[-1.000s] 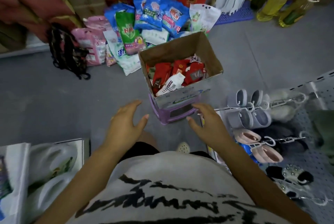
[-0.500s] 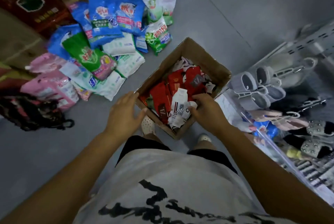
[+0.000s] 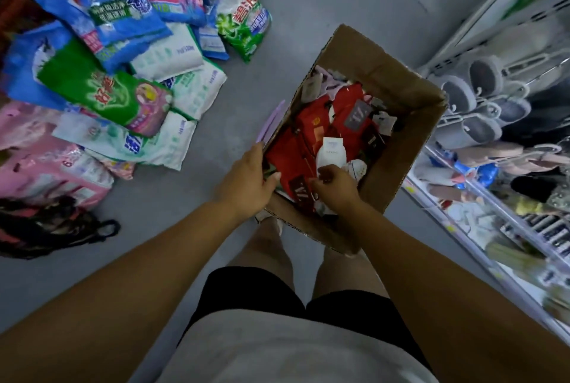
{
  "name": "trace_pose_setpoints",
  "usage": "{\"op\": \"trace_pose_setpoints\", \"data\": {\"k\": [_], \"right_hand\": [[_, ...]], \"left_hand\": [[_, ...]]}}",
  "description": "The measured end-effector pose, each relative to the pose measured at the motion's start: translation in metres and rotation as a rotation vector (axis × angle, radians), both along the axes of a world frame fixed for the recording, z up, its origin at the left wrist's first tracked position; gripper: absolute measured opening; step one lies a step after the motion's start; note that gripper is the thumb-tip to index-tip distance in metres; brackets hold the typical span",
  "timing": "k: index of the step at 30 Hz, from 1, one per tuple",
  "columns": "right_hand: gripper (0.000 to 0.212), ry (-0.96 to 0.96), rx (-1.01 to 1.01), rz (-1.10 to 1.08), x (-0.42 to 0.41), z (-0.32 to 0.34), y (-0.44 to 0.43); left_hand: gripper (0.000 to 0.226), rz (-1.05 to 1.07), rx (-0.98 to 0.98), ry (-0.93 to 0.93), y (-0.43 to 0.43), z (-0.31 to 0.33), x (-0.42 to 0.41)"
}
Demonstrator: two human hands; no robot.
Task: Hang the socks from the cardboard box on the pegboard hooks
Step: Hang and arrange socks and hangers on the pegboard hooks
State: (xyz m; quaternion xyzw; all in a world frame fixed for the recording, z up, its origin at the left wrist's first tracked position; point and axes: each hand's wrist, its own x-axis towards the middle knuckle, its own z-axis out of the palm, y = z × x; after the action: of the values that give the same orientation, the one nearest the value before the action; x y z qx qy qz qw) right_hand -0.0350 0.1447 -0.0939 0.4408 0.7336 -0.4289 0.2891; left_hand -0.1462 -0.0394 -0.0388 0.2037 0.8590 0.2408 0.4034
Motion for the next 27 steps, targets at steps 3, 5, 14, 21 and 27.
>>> {"op": "trace_pose_setpoints", "data": {"k": [3, 5, 14, 21, 27], "right_hand": [[0.053, -0.087, 0.022, -0.027, -0.006, -0.024, -0.007], [0.053, -0.093, -0.004, -0.102, -0.008, -0.033, -0.014], [0.031, 0.044, -0.068, -0.211, 0.000, -0.005, -0.012], [0.016, 0.190, -0.219, -0.324, 0.030, 0.077, -0.004], [0.022, 0.317, -0.335, -0.460, 0.052, 0.127, -0.021]], "left_hand": [[0.061, -0.031, -0.001, 0.069, -0.002, -0.012, 0.001], [0.062, -0.049, 0.005, 0.083, -0.002, -0.016, -0.001], [0.059, -0.027, 0.007, 0.051, -0.003, -0.017, -0.005], [0.038, 0.363, 0.145, 0.293, -0.006, 0.008, 0.025], [0.050, 0.460, 0.175, -0.108, 0.015, 0.047, 0.052]]}}
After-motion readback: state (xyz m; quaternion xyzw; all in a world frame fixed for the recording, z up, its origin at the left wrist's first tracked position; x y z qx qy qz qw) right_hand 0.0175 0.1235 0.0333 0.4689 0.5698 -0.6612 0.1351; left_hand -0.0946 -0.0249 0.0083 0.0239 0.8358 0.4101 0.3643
